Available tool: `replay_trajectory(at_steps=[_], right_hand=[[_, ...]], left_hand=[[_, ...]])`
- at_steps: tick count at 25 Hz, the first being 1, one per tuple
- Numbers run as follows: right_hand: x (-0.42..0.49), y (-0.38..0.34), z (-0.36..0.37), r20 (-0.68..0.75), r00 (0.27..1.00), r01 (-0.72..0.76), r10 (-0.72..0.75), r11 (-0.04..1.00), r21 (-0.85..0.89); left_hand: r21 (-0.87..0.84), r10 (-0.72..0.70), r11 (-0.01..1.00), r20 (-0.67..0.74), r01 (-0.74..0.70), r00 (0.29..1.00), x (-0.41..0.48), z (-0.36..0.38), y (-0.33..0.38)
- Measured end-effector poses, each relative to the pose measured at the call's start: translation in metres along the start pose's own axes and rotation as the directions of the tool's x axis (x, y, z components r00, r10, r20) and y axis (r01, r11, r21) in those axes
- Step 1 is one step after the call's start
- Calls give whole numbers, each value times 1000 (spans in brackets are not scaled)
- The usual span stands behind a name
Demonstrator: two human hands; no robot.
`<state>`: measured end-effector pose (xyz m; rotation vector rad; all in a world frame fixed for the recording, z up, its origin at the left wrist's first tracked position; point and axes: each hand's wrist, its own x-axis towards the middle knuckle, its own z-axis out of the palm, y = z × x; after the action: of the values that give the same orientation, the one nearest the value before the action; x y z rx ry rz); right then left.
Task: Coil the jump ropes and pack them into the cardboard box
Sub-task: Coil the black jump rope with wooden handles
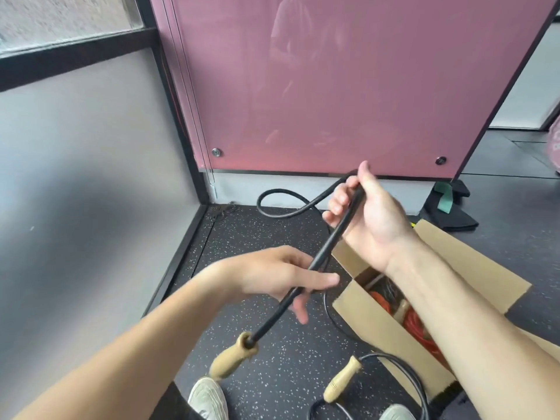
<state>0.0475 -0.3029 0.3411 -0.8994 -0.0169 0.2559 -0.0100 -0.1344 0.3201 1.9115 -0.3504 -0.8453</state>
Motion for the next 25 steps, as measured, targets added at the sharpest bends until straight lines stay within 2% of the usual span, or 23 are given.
replay_trajectory(at_steps=[1, 2, 3, 4, 5, 6, 7, 8, 9, 10, 11, 13, 15, 17, 18, 20, 22, 25], right_hand=[[2, -10, -7, -39, 998, 43, -45, 998, -41], [3, -17, -16, -93, 989, 97, -117, 976, -197], [4, -20, -26, -127, 965, 142, -231, 862, -486], [6, -20, -37, -115, 913, 157, -391, 599, -785], [7, -17, -44, -29, 841, 157, -540, 295, -942], [5, -13, -45, 148, 788, 227, -597, 57, -972], [3, -7, -43, 374, 755, 387, -539, -95, -917], [2, 0, -40, 563, 716, 558, -414, -145, -817], [-1, 8, -34, 668, 688, 666, -282, -118, -736], [-6, 15, -27, 698, 693, 702, -181, -52, -711], [-9, 18, -20, 684, 715, 694, -145, 27, -719], [-12, 17, -15, 626, 741, 666, -241, 152, -730], [-11, 7, -17, 559, 711, 671, -426, 173, -721], [-9, 2, -21, 478, 672, 671, -566, 192, -717], [-8, 3, -22, 425, 673, 662, -606, 237, -711], [-5, 5, -23, 283, 698, 642, -658, 401, -653], [-1, 3, -24, 165, 723, 611, -671, 510, -605], [11, 8, -33, 102, 780, 513, -618, 536, -670]], left_hand=[[6, 1, 1000, -21, 0, 1000, -7, -9, -1], [-21, 18, 1000, -56, -19, 998, -12, -15, -3], [-72, 49, 996, -111, -58, 993, -16, -19, -5], [-108, 86, 988, -180, -106, 980, -18, -21, -7], [-109, 125, 982, -241, -155, 962, -17, -23, -8], [-87, 158, 978, -275, -188, 949, -15, -24, -7], [-69, 171, 978, -280, -198, 945, -13, -22, -6], [-63, 170, 979, -273, -194, 947, -10, -21, -4], [-73, 158, 980, -275, -185, 948, -9, -19, -2], [-105, 147, 977, -288, -184, 946, -9, -18, 0], [-145, 143, 970, -299, -193, 943, -10, -19, 1], [-159, 183, 958, -308, -240, 934, -17, -25, 1], [-83, 240, 958, -280, -273, 929, -24, -34, -1], [-81, 271, 952, -225, -295, 936, -28, -37, -1], [-101, 281, 946, -215, -307, 935, -28, -36, 0], [-151, 269, 944, -157, -293, 950, -25, -26, 1], [-272, 245, 929, -48, -249, 968, -20, -10, 2], [-574, 329, 761, -58, -301, 943, -17, -2, 6]])
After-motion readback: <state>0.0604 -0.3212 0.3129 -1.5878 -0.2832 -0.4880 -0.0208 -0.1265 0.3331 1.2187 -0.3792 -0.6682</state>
